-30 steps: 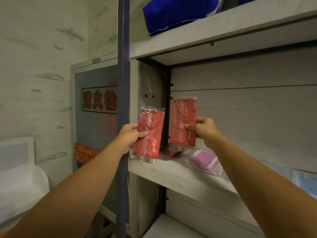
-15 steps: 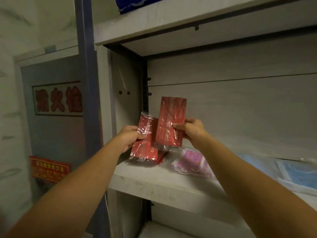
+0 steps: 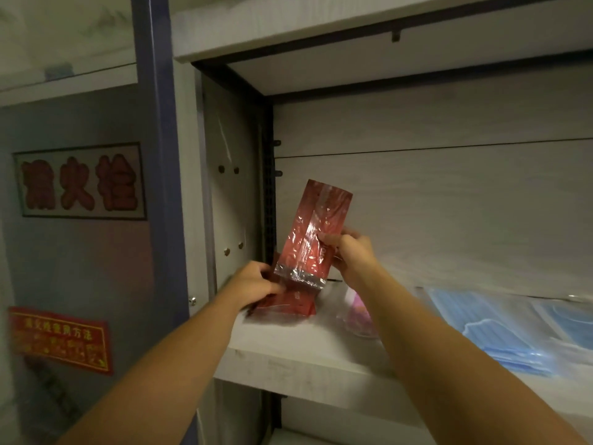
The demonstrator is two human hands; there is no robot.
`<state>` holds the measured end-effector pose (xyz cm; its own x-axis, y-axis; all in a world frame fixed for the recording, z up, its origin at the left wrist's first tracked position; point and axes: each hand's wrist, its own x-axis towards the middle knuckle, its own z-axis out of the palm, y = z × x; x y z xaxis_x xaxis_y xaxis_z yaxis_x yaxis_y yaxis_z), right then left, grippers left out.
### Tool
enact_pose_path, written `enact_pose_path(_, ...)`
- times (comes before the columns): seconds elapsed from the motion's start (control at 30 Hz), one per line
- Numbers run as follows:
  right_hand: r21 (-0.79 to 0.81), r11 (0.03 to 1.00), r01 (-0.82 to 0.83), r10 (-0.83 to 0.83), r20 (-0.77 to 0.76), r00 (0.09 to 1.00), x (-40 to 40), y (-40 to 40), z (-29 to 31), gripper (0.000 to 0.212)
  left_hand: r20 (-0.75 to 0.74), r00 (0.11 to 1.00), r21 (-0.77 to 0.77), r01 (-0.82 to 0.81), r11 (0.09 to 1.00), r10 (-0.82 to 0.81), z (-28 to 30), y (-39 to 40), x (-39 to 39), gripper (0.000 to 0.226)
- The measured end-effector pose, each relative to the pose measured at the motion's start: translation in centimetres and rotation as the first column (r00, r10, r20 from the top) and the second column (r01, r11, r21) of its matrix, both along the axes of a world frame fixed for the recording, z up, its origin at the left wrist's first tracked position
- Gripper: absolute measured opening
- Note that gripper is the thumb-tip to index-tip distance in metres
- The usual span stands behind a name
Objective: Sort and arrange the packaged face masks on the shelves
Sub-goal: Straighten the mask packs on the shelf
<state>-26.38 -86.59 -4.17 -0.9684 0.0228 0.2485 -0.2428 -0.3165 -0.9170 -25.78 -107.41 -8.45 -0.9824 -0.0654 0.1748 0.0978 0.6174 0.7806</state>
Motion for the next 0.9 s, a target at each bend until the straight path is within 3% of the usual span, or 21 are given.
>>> enact_pose_path(0.13, 0.069, 0.997, -0.024, 0.023, 0.024, 0.999, -0.8, -0.5, -1.9, 0.022, -0.022, 1.000, -0.055, 0.008, 0.998, -0.010, -0.7, -0.3, -0.5, 0.047)
enact_pose_path(0.37, 0.072, 0.996, -0.045, 0.045, 0.011, 0.999, -0.9, 0.2, -2.4, 0.022, -0.059, 0.997, -0.106, -0.046, 0.993, 0.040, -1.5, -0.9, -0.7, 0.094)
enact_pose_path(0.5, 0.035, 0.999, -0.029, 0.028, 0.007, 1.000, -0.7, 0.6, -2.4, 0.020, -0.155, 0.983, -0.130, -0.114, 0.985, 0.093, -1.7, -1.0, -1.0, 0.067)
enact_pose_path(0.67, 0.031, 0.999, -0.003, 0.002, 0.034, 0.999, -0.8, -0.1, -2.5, 0.023, -0.293, 0.940, -0.005, -0.182, 0.983, 0.173, -1.8, -1.5, -0.9, 0.019)
enact_pose_path(0.8, 0.131, 0.991, 0.032, -0.040, 0.062, 0.997, -1.5, -1.2, -3.1, 0.040, -0.318, 0.931, -0.002, -0.188, 0.982, 0.177, -1.7, -1.6, -1.0, 0.018)
enact_pose_path(0.9, 0.298, 0.950, 0.093, -0.113, 0.051, 0.992, -2.1, -2.1, -3.7, 0.045, -0.342, 0.920, 0.015, -0.197, 0.980, 0.190, -1.7, -1.7, -1.0, 0.018)
